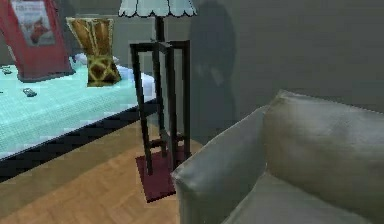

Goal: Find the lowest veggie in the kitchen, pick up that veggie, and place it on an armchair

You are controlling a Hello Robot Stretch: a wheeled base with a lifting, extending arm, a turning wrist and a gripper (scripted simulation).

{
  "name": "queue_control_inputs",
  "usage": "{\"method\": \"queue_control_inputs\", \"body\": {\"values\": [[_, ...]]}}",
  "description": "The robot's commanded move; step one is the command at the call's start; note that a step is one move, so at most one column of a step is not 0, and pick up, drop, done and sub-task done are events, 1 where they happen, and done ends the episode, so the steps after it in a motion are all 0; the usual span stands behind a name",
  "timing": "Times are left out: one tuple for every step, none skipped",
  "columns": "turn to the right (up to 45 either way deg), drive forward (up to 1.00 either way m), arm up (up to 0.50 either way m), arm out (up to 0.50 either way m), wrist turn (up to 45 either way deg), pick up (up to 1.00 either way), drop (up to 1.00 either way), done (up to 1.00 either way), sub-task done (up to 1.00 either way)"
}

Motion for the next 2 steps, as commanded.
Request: {"method": "queue_control_inputs", "body": {"values": [[-3.0,0.00,0.00,0.00,0.0,0.00,0.00,0.00,0.00],[3.0,0.00,0.00,0.00,0.0,0.00,0.00,0.00,0.00]]}}
